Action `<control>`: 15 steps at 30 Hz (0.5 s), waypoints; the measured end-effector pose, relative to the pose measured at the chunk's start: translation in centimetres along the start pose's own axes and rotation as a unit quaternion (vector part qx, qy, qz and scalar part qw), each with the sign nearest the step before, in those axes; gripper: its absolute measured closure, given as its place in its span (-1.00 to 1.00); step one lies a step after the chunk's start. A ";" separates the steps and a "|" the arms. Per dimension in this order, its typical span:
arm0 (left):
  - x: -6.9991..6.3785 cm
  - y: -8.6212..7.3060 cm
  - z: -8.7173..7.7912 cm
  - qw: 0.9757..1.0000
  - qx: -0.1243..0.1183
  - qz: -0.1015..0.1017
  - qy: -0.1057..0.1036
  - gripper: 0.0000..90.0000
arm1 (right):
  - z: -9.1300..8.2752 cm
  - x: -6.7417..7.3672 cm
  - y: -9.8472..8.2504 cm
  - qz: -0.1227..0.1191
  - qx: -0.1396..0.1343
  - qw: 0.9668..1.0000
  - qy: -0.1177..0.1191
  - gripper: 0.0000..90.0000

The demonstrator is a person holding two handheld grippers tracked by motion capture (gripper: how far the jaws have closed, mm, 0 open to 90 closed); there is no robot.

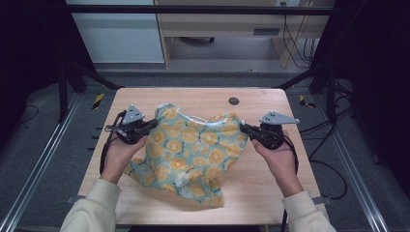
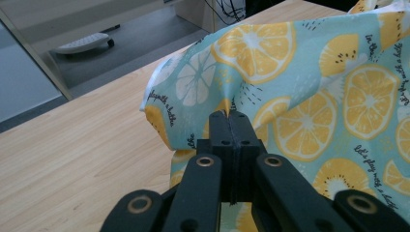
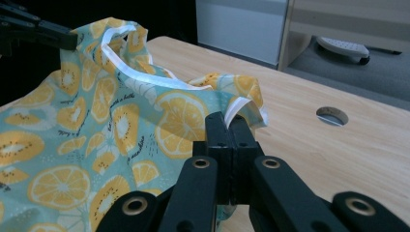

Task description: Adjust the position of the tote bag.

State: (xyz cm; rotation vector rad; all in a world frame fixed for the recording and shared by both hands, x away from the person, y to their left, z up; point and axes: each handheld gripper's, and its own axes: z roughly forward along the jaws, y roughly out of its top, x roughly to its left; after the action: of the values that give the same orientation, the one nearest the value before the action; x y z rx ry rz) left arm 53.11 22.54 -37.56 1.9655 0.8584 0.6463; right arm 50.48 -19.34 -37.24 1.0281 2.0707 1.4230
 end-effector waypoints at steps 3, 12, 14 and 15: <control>0.1 0.0 -0.6 1.000 -0.011 -0.002 0.001 1.00 | -0.2 0.2 0.5 -0.002 -0.009 1.000 0.001 1.00; -0.2 -1.2 -2.0 0.999 -0.035 -0.016 0.004 1.00 | -0.4 0.8 0.3 -0.014 -0.012 1.000 0.005 1.00; -0.4 -1.6 -2.2 0.999 -0.039 -0.019 0.005 1.00 | -0.4 0.9 0.2 -0.016 -0.013 1.000 0.004 1.00; -0.5 -1.7 -2.3 0.999 -0.040 -0.018 0.006 1.00 | -0.4 1.0 0.1 -0.019 -0.012 1.000 0.003 1.00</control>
State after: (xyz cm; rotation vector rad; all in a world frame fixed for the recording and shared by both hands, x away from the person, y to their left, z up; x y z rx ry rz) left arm 50.61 23.97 -37.98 1.8734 0.8601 0.6616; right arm 49.64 -18.81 -36.90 0.9708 2.0614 1.4295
